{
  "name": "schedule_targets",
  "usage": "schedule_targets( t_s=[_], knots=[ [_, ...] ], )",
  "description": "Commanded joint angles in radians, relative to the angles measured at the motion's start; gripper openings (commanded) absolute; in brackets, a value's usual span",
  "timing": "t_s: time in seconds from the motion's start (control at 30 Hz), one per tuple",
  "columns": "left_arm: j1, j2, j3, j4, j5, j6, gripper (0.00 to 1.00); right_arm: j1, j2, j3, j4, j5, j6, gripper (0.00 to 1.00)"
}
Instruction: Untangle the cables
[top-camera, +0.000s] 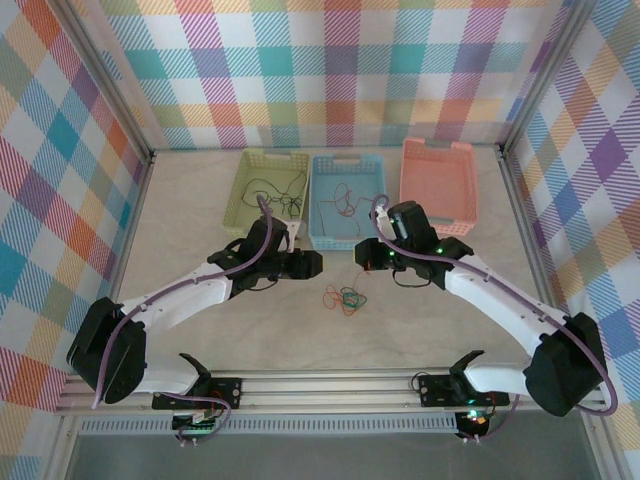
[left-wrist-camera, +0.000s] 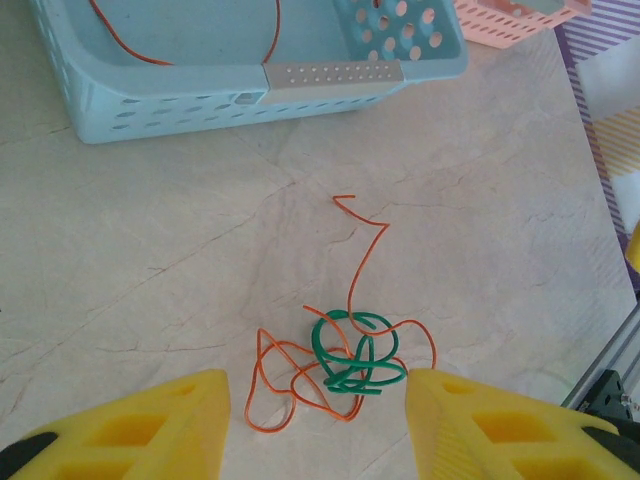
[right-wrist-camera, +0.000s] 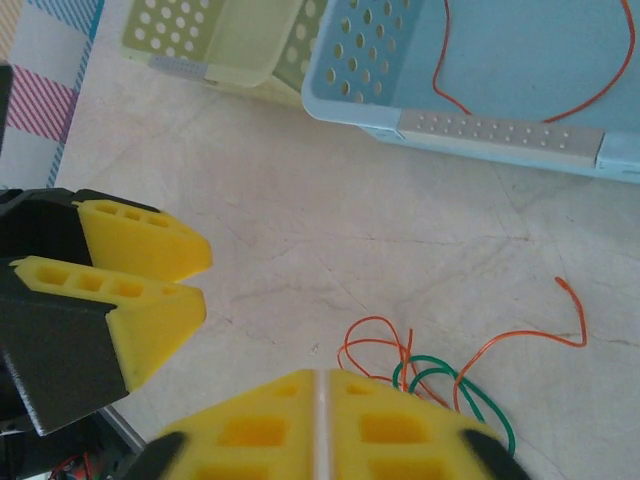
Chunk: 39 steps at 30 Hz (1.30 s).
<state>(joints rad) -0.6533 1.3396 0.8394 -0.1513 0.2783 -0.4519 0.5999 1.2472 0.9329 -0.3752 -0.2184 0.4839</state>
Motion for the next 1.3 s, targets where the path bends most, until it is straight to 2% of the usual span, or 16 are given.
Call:
schedule_targets(
  t_s=[0.0, 0.1, 0.17, 0.63, 0.77, 0.9, 1.27],
  knots=[
    [-0.016, -0.020, -0.002, 0.008, 0.000, 0.022, 0.50, 0.005, 0.055, 0.000, -0.068, -0.038, 0.021, 0.24],
    [-0.016, -0.016, 0.002, 0.004, 0.001, 0.022, 0.50, 0.007, 0.129, 0.010, -0.168, -0.060, 0.059, 0.35],
    [-0.016, -0.018, 0.003, 0.004, 0.001, 0.021, 0.50, 0.011, 0.160, -0.021, -0.158, -0.075, 0.074, 0.38],
    [-0.019, -0.025, 0.006, -0.008, -0.015, 0.031, 0.50, 0.056, 0.294, -0.008, -0.246, -0.014, 0.072, 0.40],
    [-0.020, -0.025, 0.005, -0.011, -0.018, 0.033, 0.50, 0.063, 0.286, -0.002, -0.263, 0.023, 0.070, 0.41],
    [-0.020, -0.024, 0.006, -0.013, -0.019, 0.032, 0.50, 0.066, 0.247, 0.001, -0.295, 0.067, 0.072, 0.46],
    [-0.023, -0.025, 0.006, -0.016, -0.025, 0.034, 0.50, 0.067, 0.267, -0.003, -0.194, 0.001, 0.096, 0.43]
  ],
)
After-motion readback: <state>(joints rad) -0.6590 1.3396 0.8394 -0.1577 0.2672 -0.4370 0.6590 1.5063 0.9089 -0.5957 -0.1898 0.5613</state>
